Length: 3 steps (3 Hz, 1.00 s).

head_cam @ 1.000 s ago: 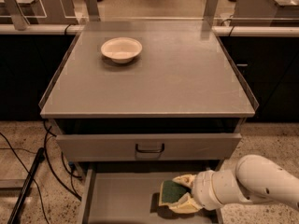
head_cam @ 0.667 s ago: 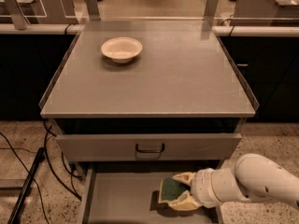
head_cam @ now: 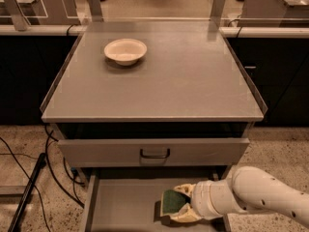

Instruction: Place sponge into middle drawer

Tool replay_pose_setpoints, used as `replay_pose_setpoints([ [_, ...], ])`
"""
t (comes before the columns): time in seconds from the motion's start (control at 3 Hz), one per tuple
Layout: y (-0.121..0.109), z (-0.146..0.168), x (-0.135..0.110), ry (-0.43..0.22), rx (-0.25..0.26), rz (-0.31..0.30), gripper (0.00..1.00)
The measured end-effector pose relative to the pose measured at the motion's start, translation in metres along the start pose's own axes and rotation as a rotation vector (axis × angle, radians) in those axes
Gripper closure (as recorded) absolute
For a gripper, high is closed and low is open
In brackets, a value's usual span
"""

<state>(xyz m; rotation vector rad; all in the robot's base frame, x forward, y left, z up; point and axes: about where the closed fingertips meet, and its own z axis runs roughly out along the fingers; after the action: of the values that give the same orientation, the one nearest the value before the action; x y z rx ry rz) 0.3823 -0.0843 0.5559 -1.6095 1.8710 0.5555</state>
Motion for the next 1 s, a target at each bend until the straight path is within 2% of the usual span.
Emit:
replay_pose_setpoints([
  [0.67,-0.013,0.057,0.012,0.016,0.021,-0.135,1.00],
  [1.0,-0.023,0.084,0.021,0.034,0.015,-0.158,1.00],
])
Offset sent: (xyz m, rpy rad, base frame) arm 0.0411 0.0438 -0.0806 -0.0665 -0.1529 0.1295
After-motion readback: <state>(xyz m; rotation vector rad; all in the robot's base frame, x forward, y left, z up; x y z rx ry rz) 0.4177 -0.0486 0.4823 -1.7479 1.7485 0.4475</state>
